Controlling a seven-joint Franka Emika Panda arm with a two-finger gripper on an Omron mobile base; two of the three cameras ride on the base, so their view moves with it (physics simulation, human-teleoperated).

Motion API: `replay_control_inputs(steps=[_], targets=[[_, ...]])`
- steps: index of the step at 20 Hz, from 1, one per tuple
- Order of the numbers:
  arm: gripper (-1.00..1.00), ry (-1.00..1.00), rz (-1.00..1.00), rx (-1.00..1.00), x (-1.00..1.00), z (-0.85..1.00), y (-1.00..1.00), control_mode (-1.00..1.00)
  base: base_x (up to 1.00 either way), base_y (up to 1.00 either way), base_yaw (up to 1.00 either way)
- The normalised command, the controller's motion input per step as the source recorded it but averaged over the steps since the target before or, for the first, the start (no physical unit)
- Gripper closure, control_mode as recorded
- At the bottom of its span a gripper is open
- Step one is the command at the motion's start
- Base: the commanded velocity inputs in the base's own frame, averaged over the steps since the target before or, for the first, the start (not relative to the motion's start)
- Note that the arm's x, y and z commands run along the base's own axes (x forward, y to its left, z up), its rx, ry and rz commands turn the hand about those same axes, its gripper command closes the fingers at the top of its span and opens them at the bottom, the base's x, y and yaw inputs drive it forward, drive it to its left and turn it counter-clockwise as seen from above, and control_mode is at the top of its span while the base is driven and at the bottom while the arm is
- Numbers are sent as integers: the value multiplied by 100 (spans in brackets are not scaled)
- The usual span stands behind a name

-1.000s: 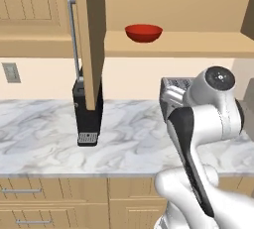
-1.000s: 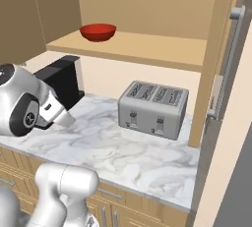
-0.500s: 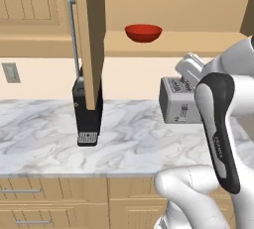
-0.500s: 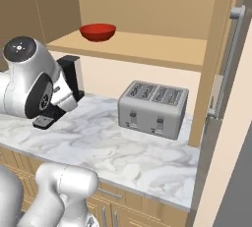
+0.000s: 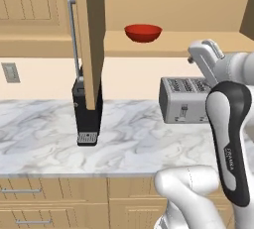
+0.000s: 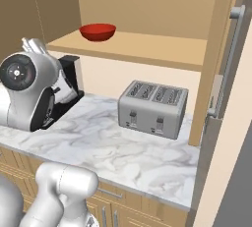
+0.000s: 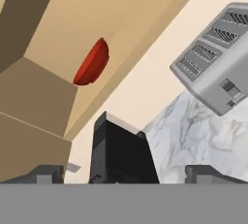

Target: Take the smaller bowl and place it next to the appetizer plate on the dining counter , and place the larger bowl next to the plate with cooked food.

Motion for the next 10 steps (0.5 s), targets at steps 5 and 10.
replay_control_inputs(steps=[5,10], targets=[[-100,0,0,-4,11,39,0,-100,0,0,0],[-100,1,0,-5,23,54,0,-100,0,0,0]])
